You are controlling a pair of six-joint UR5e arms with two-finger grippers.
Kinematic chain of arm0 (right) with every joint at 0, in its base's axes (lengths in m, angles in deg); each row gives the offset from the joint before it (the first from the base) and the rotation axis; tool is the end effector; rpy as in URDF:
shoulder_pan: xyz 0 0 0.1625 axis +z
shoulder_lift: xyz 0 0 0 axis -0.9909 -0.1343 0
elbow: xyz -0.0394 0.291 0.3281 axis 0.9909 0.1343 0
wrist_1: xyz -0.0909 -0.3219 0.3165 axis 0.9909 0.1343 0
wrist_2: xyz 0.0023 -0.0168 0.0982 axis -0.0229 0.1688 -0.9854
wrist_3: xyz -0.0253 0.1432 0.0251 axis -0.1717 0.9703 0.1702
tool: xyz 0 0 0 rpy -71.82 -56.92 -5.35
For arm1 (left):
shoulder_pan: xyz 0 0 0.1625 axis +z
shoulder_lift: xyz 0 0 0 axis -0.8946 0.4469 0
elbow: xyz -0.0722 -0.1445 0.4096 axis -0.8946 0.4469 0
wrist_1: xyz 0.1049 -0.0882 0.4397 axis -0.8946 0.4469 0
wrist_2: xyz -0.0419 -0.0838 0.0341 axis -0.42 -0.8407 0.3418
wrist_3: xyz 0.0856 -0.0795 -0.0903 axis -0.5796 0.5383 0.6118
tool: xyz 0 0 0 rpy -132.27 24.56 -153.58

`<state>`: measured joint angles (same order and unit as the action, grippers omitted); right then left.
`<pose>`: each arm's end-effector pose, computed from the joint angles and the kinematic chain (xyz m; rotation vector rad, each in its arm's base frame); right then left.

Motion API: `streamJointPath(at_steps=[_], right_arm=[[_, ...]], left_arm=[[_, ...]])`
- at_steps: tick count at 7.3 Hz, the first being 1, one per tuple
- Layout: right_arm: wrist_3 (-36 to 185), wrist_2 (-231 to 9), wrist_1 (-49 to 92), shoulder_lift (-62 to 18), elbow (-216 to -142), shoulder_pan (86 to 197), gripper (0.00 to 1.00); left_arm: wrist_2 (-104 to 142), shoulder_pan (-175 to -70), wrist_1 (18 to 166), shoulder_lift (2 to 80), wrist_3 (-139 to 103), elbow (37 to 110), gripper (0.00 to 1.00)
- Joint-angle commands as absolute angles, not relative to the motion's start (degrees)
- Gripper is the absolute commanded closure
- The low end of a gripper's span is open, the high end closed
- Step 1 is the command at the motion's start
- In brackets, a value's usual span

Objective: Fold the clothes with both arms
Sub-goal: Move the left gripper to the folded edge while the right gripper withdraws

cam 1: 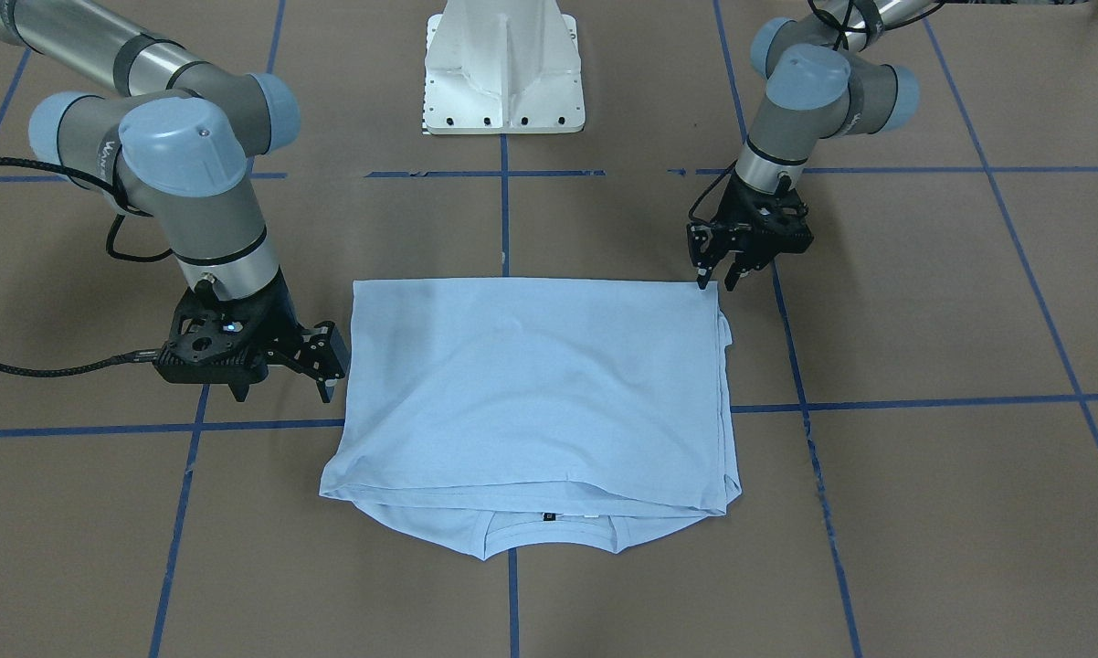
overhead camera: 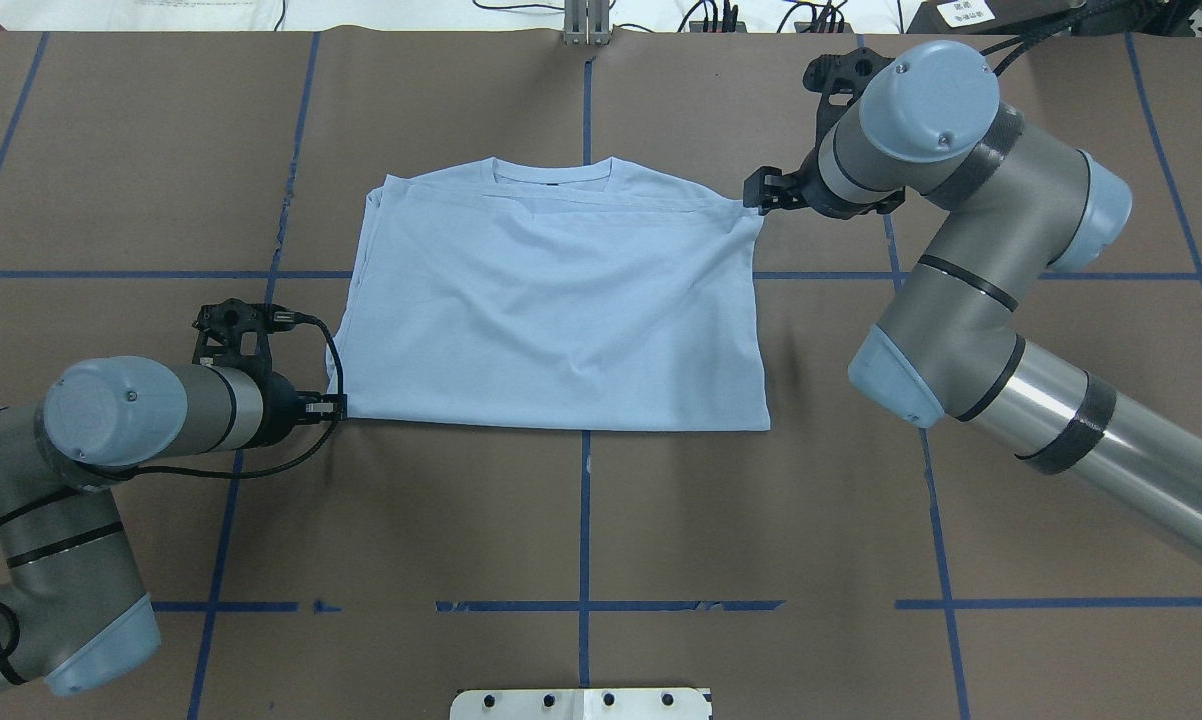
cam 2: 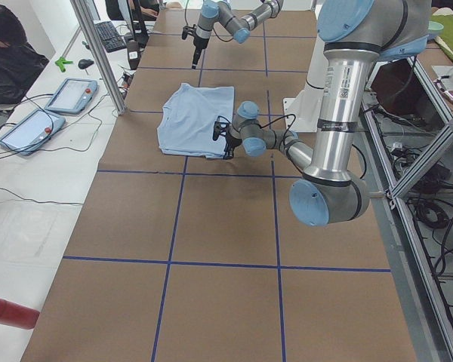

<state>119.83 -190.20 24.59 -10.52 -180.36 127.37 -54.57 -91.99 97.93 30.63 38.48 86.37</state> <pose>-0.4642 -0.6092 0.3114 0.3052 -0.7583 0.1947 0.5170 -0.4176 0.4291 0.3083 0.9111 -0.1129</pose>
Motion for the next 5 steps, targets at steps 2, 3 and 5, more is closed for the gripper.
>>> streamJointPath(at_steps=[2, 3, 5], right_arm=[[119.8, -190.2, 24.5, -10.7, -180.2, 127.4, 0.00], [119.8, -190.2, 24.6, -10.7, -180.2, 127.4, 0.00], [119.8, -190.1, 24.6, -10.7, -180.2, 127.4, 0.00]], left_arm=[[-54.5, -91.3, 97.9, 30.8, 38.5, 86.4, 0.76], [-54.5, -91.1, 97.8, 30.8, 38.5, 86.4, 0.93], [-52.0, -91.1, 97.8, 30.5, 38.0, 86.5, 1.00]])
